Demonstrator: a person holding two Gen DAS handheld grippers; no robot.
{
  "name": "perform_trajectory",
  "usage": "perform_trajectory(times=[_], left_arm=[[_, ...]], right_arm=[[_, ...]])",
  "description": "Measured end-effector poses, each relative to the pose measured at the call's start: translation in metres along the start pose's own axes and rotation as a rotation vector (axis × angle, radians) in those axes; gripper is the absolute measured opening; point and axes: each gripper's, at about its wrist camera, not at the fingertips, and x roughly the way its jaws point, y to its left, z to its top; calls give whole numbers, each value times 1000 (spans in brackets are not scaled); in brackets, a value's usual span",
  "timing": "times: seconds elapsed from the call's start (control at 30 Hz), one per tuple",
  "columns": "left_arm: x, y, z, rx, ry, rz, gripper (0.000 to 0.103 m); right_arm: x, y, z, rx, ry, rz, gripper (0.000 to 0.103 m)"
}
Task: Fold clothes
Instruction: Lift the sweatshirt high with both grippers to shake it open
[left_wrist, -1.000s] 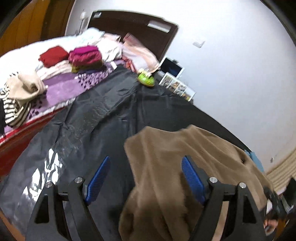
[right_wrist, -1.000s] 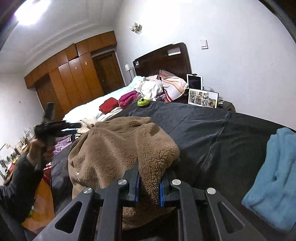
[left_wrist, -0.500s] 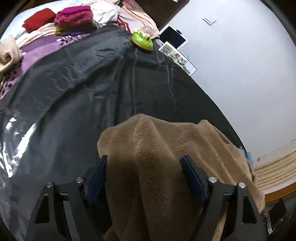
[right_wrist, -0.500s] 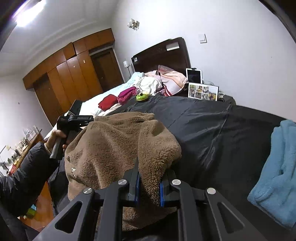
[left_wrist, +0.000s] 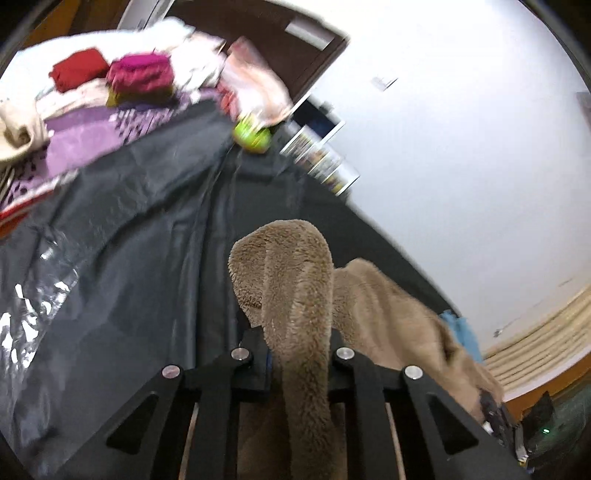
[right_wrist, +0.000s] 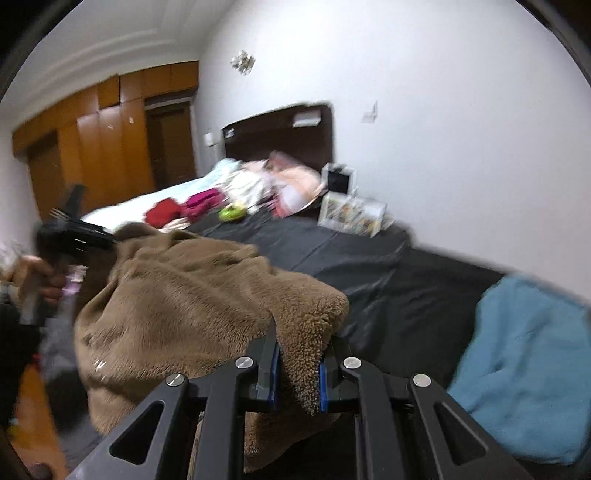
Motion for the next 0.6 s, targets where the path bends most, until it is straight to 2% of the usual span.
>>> perform_trajectory(times=[0.2,0.33,0.5,0.6], left_arm=[[-94,-52,-14,95,-196,-136,15],[-161,-78,-28,138,-340,-230,15],[-235,-101,-49,167,-515,-322,15],[-264,-114,-63,190,-601,-361,15]], right_arm=[[-59,30,26,-138,-216,-256,16],[-113,40,43,-155,-391,-420,16],[-186,40,63,-99,-586,-546,16],[-229,43,72,-70,-696,-594,16]])
